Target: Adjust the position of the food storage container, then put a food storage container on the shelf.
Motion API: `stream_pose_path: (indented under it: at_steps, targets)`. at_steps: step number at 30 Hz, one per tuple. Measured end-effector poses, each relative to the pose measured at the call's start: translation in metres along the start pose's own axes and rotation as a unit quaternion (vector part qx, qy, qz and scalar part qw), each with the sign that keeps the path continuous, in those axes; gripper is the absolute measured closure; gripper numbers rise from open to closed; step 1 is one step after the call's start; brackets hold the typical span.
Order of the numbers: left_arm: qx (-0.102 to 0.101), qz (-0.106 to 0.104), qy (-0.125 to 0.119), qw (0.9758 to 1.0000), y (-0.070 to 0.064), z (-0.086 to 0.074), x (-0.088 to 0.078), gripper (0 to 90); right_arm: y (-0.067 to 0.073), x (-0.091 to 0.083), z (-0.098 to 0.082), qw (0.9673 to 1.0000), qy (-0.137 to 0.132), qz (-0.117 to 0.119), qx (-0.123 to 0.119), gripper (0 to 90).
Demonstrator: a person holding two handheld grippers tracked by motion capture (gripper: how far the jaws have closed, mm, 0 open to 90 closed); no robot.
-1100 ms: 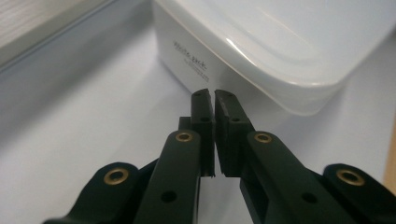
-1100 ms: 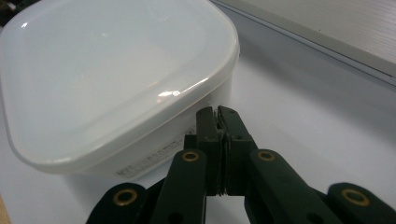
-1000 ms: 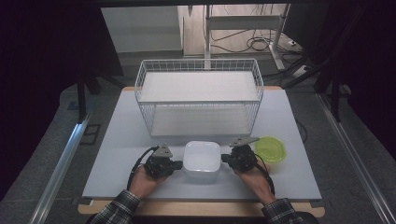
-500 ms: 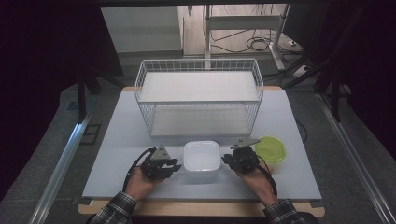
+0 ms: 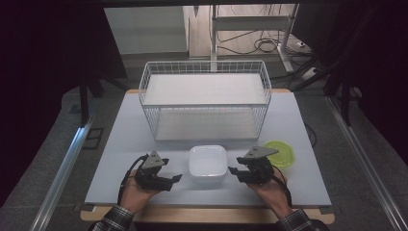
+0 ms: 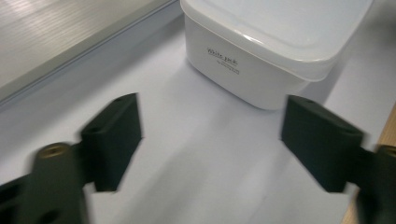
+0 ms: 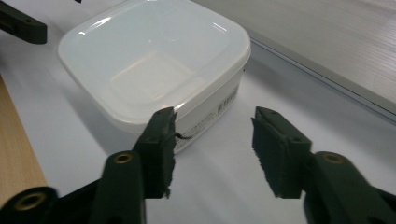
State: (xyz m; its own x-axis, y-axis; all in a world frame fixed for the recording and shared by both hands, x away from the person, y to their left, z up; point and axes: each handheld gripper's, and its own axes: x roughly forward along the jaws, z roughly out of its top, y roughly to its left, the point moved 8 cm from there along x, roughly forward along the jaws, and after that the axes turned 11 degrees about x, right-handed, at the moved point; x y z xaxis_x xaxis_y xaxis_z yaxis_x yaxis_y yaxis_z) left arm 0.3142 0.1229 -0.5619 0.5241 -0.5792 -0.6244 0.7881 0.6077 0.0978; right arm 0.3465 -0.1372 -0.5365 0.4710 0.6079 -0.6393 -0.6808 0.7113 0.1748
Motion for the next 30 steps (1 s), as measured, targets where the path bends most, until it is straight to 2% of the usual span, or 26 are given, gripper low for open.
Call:
stream_pose_path:
  at_steps: [1, 3, 4, 5, 9, 15, 17, 18, 19, 21, 24, 30]
  targets:
    - [-0.001, 0.006, 0.000, 1.0000, -0.002, 0.000, -0.003, 12.7, 0.000, -0.002, -0.001, 1.0000, -0.003, 0.004, 0.002, 41.3]
    - [-0.004, 0.005, -0.003, 1.0000, -0.004, -0.001, -0.007, 10.7, 0.001, -0.004, -0.002, 0.9998, -0.002, 0.015, 0.009, 35.6]
    - [-0.004, 0.005, -0.003, 1.0000, -0.004, -0.001, -0.007, 9.6, 0.001, -0.004, -0.002, 0.9998, -0.002, 0.015, 0.009, 35.6]
    - [-0.009, 0.003, -0.007, 0.9999, -0.005, -0.001, -0.009, 7.4, 0.002, -0.006, -0.003, 0.9996, -0.007, 0.024, 0.014, 29.6]
    - [-0.011, 0.006, 0.005, 0.9999, -0.005, -0.011, -0.013, 1.3, 0.002, -0.008, -0.006, 0.9994, -0.005, 0.031, 0.013, 17.6]
    - [-0.021, -0.002, -0.020, 0.9996, -0.004, -0.010, -0.015, 0.5, 0.004, -0.004, -0.012, 0.9995, 0.008, 0.028, 0.008, 10.6]
    - [-0.023, -0.024, -0.033, 0.9989, -0.005, -0.011, -0.010, 0.3, 0.005, -0.003, -0.012, 0.9996, 0.009, 0.028, 0.004, 9.7]
    - [-0.023, -0.024, -0.033, 0.9989, -0.005, -0.011, -0.010, 0.2, 0.005, -0.003, -0.012, 0.9996, 0.009, 0.028, 0.004, 9.7]
    - [-0.025, -0.039, -0.034, 0.9984, -0.005, -0.013, -0.005, 0.1, 0.006, -0.001, -0.011, 0.9995, 0.008, 0.032, 0.003, 8.6]
    - [-0.028, -0.046, -0.039, 0.9978, -0.004, -0.014, -0.002, 0.0, 0.006, 0.000, -0.011, 0.9995, 0.007, 0.030, 0.000, 7.4]
    - [-0.035, -0.047, -0.048, 0.9971, -0.003, -0.011, -0.003, 0.0, 0.006, 0.002, -0.011, 0.9996, 0.006, 0.028, -0.005, 5.6]
    - [-0.038, -0.033, -0.042, 0.9978, -0.001, -0.005, 0.000, 0.0, 0.006, 0.003, -0.006, 0.9995, 0.003, 0.029, -0.009, 4.0]
